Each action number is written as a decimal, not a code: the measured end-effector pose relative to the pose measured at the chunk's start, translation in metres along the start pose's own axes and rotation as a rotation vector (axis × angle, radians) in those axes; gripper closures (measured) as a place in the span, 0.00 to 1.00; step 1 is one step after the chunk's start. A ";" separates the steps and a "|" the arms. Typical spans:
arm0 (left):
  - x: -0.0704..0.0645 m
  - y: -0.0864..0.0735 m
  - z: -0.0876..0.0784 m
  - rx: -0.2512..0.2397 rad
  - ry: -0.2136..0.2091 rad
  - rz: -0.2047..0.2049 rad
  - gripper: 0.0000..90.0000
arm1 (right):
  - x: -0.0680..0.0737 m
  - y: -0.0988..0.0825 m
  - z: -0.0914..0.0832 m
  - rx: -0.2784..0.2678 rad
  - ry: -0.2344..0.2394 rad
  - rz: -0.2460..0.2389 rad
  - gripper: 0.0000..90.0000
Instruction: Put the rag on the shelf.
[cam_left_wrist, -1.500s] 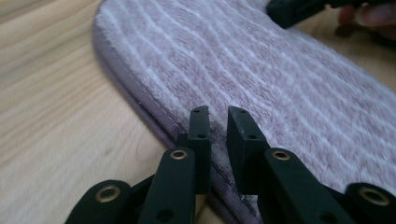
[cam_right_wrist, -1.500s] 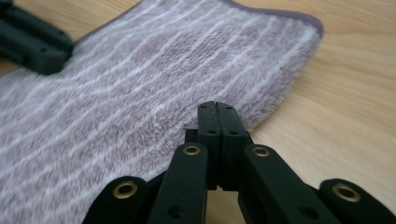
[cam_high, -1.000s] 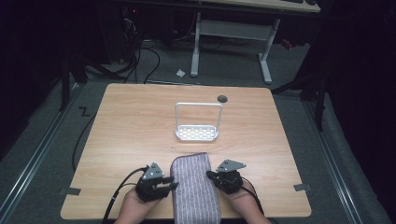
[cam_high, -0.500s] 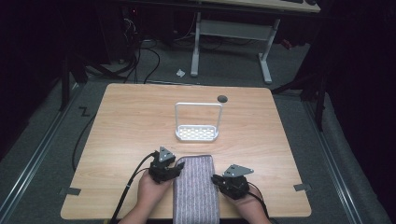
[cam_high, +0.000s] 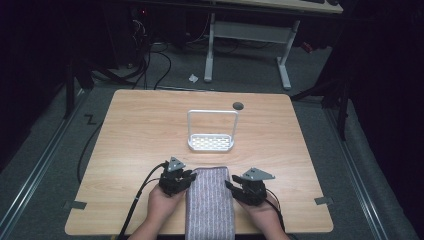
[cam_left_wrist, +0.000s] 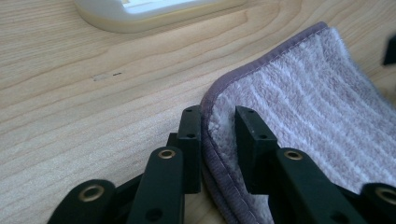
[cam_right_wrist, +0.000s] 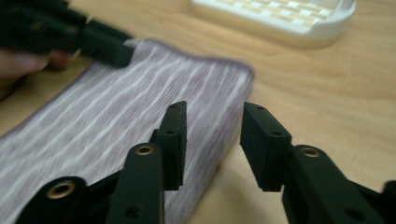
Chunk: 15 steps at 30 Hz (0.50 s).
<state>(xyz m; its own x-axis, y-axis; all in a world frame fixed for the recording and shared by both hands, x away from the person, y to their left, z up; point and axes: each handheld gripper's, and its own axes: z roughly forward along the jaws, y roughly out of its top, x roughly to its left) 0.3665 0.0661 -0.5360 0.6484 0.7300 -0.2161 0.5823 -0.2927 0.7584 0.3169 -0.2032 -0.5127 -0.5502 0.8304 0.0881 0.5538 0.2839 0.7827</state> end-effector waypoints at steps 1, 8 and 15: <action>0.000 0.000 0.000 0.001 -0.002 -0.001 0.82 | -0.001 0.005 0.004 0.004 -0.016 0.008 0.64; 0.001 0.000 0.000 0.001 -0.008 -0.007 0.82 | -0.008 0.017 0.038 0.057 -0.053 0.058 0.64; 0.001 0.000 0.000 0.001 -0.008 -0.006 0.83 | 0.000 0.010 0.043 0.070 -0.080 0.036 0.71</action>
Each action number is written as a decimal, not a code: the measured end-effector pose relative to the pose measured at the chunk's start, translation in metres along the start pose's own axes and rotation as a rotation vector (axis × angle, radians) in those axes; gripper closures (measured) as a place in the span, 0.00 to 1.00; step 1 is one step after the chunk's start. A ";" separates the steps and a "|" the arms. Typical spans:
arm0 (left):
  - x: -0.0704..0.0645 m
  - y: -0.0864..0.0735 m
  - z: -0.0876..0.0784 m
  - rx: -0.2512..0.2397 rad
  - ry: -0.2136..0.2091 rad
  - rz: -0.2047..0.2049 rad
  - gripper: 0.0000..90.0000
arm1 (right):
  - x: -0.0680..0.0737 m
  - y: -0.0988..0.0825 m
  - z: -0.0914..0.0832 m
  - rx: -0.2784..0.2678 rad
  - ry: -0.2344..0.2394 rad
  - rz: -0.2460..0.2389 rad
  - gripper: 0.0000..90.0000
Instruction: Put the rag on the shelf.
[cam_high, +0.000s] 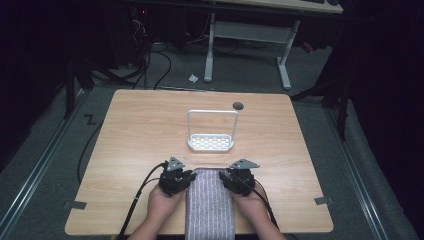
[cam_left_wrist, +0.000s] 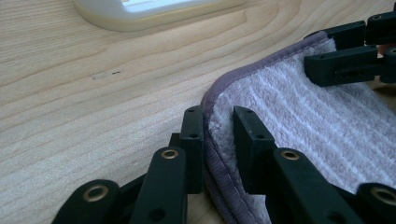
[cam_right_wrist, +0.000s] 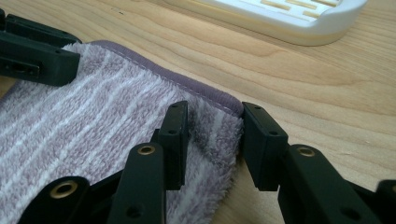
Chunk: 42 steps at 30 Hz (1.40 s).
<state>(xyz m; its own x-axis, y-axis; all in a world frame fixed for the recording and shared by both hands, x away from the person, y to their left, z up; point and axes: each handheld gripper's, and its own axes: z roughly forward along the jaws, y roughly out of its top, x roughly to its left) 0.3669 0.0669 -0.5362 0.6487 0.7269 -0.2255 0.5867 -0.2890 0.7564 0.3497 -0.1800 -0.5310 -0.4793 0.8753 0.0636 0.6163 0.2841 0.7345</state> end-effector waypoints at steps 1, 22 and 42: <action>0.000 0.000 0.000 0.002 -0.002 0.001 0.83 | 0.001 -0.001 0.000 -0.009 -0.004 -0.009 0.72; -0.007 -0.006 -0.008 -0.007 -0.037 0.070 0.89 | 0.017 -0.009 -0.010 -0.051 0.028 -0.069 0.94; -0.031 0.004 -0.044 -0.251 0.029 0.103 0.89 | 0.037 0.008 -0.045 -0.341 -0.069 -0.168 0.93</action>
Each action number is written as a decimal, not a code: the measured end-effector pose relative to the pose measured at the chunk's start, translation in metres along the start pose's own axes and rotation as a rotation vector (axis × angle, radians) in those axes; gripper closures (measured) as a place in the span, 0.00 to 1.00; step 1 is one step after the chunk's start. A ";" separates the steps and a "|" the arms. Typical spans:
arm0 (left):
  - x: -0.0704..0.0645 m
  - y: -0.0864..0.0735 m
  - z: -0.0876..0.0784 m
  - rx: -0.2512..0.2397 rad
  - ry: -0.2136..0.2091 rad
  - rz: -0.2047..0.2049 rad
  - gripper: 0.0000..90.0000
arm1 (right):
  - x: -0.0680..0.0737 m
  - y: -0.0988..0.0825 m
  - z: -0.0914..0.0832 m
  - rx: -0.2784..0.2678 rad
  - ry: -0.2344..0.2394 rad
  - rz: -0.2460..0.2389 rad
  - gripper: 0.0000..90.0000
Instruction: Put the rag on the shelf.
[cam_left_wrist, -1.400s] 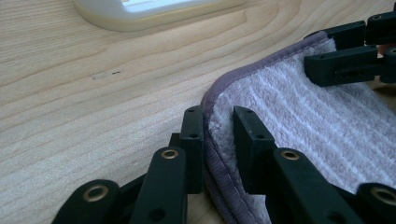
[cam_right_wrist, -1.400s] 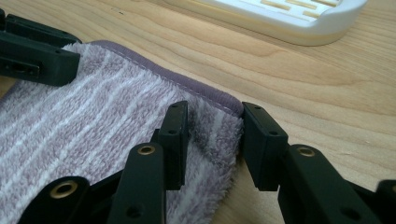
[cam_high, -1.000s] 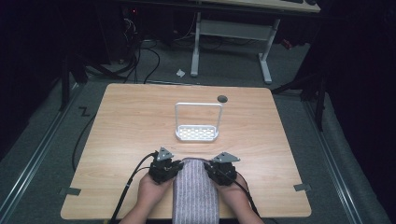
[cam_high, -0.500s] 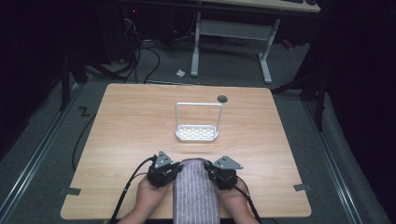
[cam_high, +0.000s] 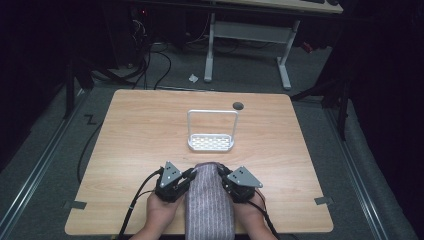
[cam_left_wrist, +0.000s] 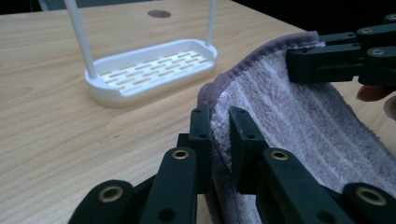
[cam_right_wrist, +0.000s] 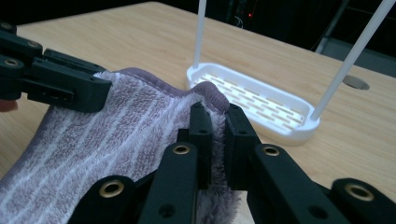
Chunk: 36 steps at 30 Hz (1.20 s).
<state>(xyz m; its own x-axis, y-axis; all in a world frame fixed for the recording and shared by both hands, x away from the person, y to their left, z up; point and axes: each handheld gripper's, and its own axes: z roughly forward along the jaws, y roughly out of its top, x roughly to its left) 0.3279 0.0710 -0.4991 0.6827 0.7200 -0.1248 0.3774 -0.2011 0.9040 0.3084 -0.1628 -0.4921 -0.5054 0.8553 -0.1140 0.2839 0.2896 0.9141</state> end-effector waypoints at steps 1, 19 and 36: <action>0.001 0.002 0.000 0.000 -0.002 -0.009 0.89 | -0.001 0.002 -0.001 -0.005 0.003 0.005 0.93; -0.002 0.067 -0.018 -0.105 0.028 0.046 0.90 | -0.020 0.053 -0.018 -0.158 0.005 0.045 0.93; 0.004 0.129 -0.032 -0.214 0.052 0.119 0.90 | -0.038 0.108 -0.035 -0.272 -0.007 0.045 0.93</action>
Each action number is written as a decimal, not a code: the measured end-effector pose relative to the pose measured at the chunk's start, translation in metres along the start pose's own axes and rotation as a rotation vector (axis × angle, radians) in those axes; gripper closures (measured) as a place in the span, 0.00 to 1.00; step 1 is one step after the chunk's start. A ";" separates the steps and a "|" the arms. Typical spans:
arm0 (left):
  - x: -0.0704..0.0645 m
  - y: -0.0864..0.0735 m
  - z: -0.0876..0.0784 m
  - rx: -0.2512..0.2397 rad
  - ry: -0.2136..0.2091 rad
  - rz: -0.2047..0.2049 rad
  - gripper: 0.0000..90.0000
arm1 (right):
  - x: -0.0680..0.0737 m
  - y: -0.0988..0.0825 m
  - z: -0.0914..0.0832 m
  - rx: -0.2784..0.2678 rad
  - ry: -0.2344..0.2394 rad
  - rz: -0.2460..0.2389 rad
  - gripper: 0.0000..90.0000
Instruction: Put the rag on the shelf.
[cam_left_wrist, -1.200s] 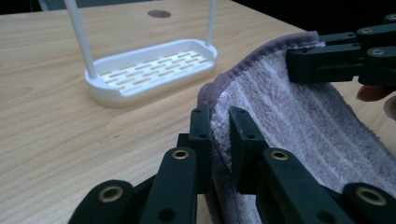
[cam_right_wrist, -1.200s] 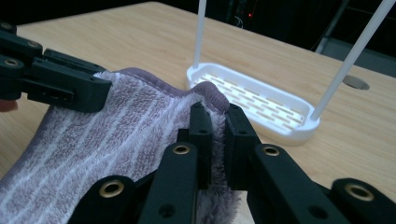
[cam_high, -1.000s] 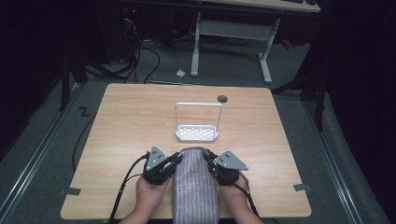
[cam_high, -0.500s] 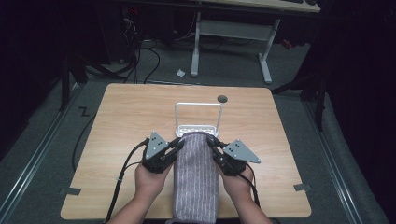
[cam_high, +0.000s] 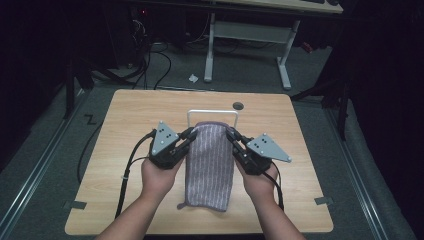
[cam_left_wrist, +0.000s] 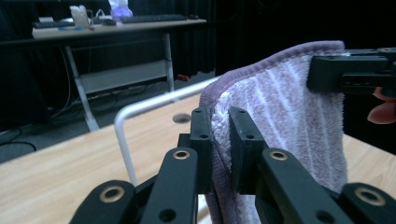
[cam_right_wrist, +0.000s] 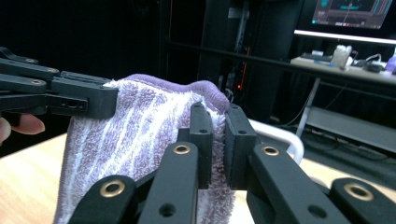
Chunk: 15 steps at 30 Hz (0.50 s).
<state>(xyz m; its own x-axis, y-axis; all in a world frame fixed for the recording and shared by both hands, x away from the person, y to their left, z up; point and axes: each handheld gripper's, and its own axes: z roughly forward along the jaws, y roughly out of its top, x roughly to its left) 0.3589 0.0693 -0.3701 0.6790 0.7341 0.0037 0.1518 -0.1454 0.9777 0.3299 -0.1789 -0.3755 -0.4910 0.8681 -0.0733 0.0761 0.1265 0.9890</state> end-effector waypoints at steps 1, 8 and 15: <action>0.001 0.003 0.001 -0.007 -0.002 0.003 0.90 | -0.001 0.004 0.001 -0.007 -0.003 -0.004 0.93; 0.010 0.028 0.006 -0.038 0.003 0.025 0.90 | -0.010 0.032 0.007 -0.048 -0.021 -0.005 0.93; 0.020 0.050 0.013 -0.092 0.025 0.061 0.90 | -0.021 0.055 0.016 -0.070 -0.041 -0.001 0.93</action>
<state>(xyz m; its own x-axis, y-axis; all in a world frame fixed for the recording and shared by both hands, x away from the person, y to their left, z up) 0.3896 0.0679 -0.3242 0.6668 0.7422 0.0676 0.0435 -0.1293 0.9907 0.3580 -0.1830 -0.3219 -0.4546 0.8872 -0.0785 0.0142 0.0954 0.9953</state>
